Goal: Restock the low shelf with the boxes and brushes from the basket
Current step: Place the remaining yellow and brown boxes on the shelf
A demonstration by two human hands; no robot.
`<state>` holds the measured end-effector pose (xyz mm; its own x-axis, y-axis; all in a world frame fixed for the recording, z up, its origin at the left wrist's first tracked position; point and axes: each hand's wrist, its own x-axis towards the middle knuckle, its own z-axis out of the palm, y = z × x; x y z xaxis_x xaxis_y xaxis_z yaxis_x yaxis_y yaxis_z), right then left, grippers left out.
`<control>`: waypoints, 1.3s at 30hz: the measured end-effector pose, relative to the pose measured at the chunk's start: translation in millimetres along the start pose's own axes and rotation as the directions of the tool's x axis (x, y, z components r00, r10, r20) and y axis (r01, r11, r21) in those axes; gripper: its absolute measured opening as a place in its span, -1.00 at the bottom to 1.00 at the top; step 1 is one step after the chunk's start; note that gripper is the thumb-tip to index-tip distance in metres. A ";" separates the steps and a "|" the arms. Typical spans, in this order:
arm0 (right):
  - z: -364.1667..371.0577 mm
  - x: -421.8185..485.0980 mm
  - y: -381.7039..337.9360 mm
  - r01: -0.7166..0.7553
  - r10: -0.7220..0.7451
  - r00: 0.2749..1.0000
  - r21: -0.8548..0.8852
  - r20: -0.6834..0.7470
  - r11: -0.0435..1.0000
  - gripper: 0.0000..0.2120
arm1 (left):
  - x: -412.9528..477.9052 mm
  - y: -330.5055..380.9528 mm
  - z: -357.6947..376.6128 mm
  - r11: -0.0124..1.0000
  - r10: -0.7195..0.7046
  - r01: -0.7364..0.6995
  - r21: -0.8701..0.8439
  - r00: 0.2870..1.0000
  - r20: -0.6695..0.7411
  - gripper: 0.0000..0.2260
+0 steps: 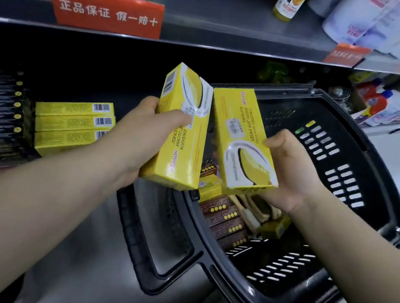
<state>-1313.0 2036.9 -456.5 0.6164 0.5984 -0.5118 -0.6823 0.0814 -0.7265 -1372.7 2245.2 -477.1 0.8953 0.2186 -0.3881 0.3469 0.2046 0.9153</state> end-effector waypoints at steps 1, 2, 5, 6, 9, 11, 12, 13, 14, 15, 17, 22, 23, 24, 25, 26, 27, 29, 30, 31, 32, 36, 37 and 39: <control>9.0 -3.6 0.2 0.028 -0.028 0.999 0.026 0.016 0.999 -0.58 | -2.0 0.6 -0.9 1.000 0.000 0.000 -0.012 1.000 -0.021 -0.76; 17.9 -5.7 1.1 0.044 -0.045 0.999 0.047 0.018 0.998 -0.58 | -4.4 1.5 -1.9 1.000 -0.002 0.001 -0.025 0.999 -0.038 -0.74; 43.0 -5.6 4.1 0.057 -0.056 0.996 0.010 -0.066 0.998 -0.63 | -12.5 5.0 -9.3 0.996 -0.012 0.005 -0.093 0.997 -0.074 -0.70; 52.5 -4.4 5.1 0.051 -0.053 0.993 -0.021 -0.104 0.998 -0.68 | -15.2 5.5 -13.5 0.993 -0.023 0.013 -0.119 0.996 -0.085 -0.69; 79.4 5.4 10.0 0.040 -0.060 0.991 -0.166 -0.119 0.985 -0.82 | -22.0 3.7 -31.5 0.977 -0.056 0.030 -0.211 0.991 -0.118 -0.73; 97.7 16.5 16.0 0.027 -0.055 0.995 -0.290 -0.088 0.957 -0.82 | -25.4 0.7 -47.8 0.969 -0.071 0.034 -0.246 0.987 -0.143 -0.81; 108.2 22.3 18.9 0.017 -0.046 0.996 -0.335 -0.077 0.942 -0.82 | -26.6 -1.3 -57.4 0.968 -0.081 0.040 -0.248 0.984 -0.157 -0.81; 117.8 28.5 21.2 0.010 -0.037 0.997 -0.370 -0.067 0.929 -0.83 | -27.3 -3.4 -67.7 0.969 -0.094 0.050 -0.243 0.980 -0.173 -0.79; 127.4 35.5 22.4 -0.002 -0.025 0.998 -0.402 -0.063 0.916 -0.85 | -27.5 -5.5 -78.8 0.970 -0.107 0.060 -0.235 0.976 -0.190 -0.76; 136.7 43.8 23.1 -0.017 -0.011 0.998 -0.437 -0.061 0.899 -0.86 | -26.9 -8.4 -92.0 0.971 -0.116 0.066 -0.229 0.970 -0.213 -0.73; 155.6 63.2 22.5 -0.061 0.034 0.997 -0.497 -0.062 0.866 -0.87 | -26.1 -14.7 -120.5 0.975 -0.120 0.059 -0.213 0.952 -0.283 -0.73; 193.4 130.7 26.6 -0.123 0.064 0.992 -0.669 -0.112 0.733 -0.90 | -26.2 -30.4 -185.6 0.988 -0.115 0.053 -0.144 0.882 -0.457 -0.74; 196.4 147.6 28.0 -0.110 0.011 0.991 -0.772 -0.132 0.625 -0.85 | -26.1 -33.0 -194.1 0.987 -0.113 0.043 -0.154 0.867 -0.485 -0.79; 198.3 165.9 28.6 -0.097 -0.056 0.989 -0.885 -0.137 0.456 -0.75 | -25.9 -34.9 -201.2 0.987 -0.111 0.033 -0.158 0.853 -0.509 -0.83; 199.0 183.8 29.0 -0.090 -0.120 0.986 -0.971 -0.119 0.223 -0.61 | -25.6 -36.4 -207.3 0.988 -0.107 0.028 -0.154 0.840 -0.532 -0.85; 200.1 199.8 28.7 -0.091 -0.180 0.980 -0.995 -0.083 -0.035 -0.48 | -25.7 -36.7 -212.0 0.989 -0.102 0.023 -0.149 0.829 -0.550 -0.86; 201.1 214.5 29.0 -0.085 -0.214 0.976 -0.967 -0.033 -0.239 -0.39 | -25.5 -37.2 -217.0 0.989 -0.099 0.021 -0.143 0.818 -0.566 -0.86; 198.2 244.0 32.0 -0.070 -0.216 0.976 -0.891 0.033 -0.449 -0.32 | -24.7 -37.6 -226.9 0.990 -0.100 0.022 -0.138 0.800 -0.592 -0.84; 195.5 257.5 34.9 -0.064 -0.197 0.979 -0.864 0.042 -0.500 -0.34 | -24.2 -38.0 -232.1 0.991 -0.104 0.028 -0.134 0.791 -0.603 -0.83; 192.4 270.5 38.2 -0.058 -0.182 0.982 -0.851 0.044 -0.522 -0.37 | -23.7 -38.4 -237.0 0.991 -0.106 0.034 -0.129 0.784 -0.612 -0.84; 189.6 282.9 42.5 -0.044 -0.175 0.983 -0.855 0.055 -0.516 -0.42 | -23.4 -38.3 -241.1 0.991 -0.108 0.039 -0.125 0.779 -0.618 -0.85; 181.3 322.4 62.2 -0.034 -0.190 0.981 -0.931 0.039 -0.363 -0.60 | -21.0 -41.5 -251.5 0.991 -0.112 0.041 -0.125 0.764 -0.635 -0.88; 177.0 329.9 67.9 -0.049 -0.172 0.985 -0.925 0.017 -0.376 -0.58 | -19.8 -42.5 -251.9 0.991 -0.111 0.039 -0.125 0.764 -0.635 -0.88; 167.5 338.4 80.1 -0.074 -0.085 0.996 -0.885 -0.040 -0.459 -0.54 | -17.5 -43.3 -250.3 0.992 -0.104 0.035 -0.121 0.769 -0.631 -0.89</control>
<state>-1224.9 2379.4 -611.1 0.6873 0.5572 -0.4661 0.6151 -0.7877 -0.0346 -1473.4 2471.3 -536.8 0.4755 0.7491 -0.4612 0.3412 0.3261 0.8816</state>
